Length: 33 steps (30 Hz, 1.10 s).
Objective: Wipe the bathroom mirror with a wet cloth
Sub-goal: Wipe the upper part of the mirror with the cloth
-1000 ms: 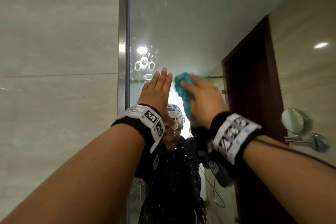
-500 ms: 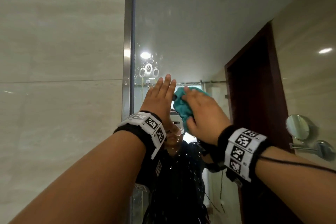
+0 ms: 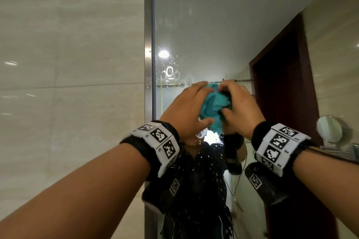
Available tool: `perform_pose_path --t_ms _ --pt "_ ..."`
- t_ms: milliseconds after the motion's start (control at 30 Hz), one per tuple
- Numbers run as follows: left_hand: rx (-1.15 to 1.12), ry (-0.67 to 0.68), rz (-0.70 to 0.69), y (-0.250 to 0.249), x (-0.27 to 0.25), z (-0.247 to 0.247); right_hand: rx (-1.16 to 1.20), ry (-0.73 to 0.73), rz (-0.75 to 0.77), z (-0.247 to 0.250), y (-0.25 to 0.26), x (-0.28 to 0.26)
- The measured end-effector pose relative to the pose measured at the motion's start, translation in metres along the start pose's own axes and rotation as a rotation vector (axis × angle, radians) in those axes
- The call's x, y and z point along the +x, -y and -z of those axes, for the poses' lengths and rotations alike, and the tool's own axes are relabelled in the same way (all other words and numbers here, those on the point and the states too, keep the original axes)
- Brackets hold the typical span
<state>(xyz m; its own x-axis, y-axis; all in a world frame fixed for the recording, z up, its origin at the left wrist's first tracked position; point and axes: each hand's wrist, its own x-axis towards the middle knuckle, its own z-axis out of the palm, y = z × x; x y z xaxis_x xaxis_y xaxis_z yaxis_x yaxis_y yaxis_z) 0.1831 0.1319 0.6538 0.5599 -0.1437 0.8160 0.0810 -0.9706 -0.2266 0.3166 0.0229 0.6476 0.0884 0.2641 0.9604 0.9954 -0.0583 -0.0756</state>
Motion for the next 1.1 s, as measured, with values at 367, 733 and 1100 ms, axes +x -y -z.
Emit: perform_pose_path --t_ms 367,733,1100 --pt "0.114 -0.055 0.022 0.003 -0.004 0.011 0.144 -0.014 0.177 0.005 0.021 0.000" --pt "0.445 0.080 0.256 0.032 0.004 0.006 -0.538 0.057 -0.047 -0.007 0.000 0.037" --pt "0.517 0.098 0.412 0.052 0.036 0.008 -0.602 0.283 -0.107 -0.012 -0.007 0.049"
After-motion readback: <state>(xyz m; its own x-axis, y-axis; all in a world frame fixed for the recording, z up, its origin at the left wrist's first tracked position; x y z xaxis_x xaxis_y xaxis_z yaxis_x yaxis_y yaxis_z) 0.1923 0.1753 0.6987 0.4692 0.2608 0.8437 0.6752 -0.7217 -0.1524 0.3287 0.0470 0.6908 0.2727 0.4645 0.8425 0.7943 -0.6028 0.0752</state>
